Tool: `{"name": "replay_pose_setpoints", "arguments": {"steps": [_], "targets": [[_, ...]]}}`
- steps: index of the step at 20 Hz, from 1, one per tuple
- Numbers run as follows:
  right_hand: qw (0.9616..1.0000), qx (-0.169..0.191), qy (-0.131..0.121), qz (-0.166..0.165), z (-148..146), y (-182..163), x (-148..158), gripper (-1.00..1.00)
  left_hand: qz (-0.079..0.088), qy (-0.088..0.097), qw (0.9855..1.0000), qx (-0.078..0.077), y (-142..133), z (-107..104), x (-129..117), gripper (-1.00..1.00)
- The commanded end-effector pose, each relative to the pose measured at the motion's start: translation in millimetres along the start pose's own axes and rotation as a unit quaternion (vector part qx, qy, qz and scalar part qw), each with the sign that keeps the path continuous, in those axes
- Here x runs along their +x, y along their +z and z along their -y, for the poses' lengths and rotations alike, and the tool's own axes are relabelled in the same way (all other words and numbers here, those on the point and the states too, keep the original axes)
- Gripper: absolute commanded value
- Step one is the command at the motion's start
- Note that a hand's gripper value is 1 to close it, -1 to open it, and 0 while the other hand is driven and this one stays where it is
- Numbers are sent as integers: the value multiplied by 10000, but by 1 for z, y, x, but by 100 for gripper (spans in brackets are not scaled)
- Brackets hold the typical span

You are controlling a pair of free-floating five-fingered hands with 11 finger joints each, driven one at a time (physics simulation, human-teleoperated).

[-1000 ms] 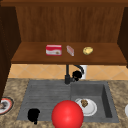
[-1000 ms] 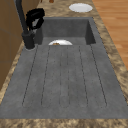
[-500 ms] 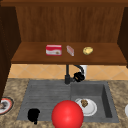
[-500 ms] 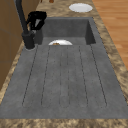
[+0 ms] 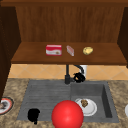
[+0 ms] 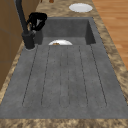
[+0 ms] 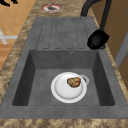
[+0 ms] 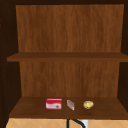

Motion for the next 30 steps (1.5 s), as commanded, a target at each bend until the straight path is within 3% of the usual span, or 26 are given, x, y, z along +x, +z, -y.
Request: {"name": "replay_pose_setpoints", "arguments": {"steps": [1, 12, 17, 30], "targets": [[9993, 6, -41, -374, -9, 19, 2, 100, 0, 0, 10000, 0, 0, 0, 0, 0], [9986, -38, -174, -492, -6, 14, 2, 100, 0, 0, 10000, 0, 0, 0, 0, 0], [9979, -304, -340, -461, -13, 28, -8, 100, 0, 0, 10000, 0, 0, 0, 0, 0], [9971, -598, -468, -98, -19, 32, -15, 100, 0, 0, 10000, 0, 0, 0, 0, 0]]}}
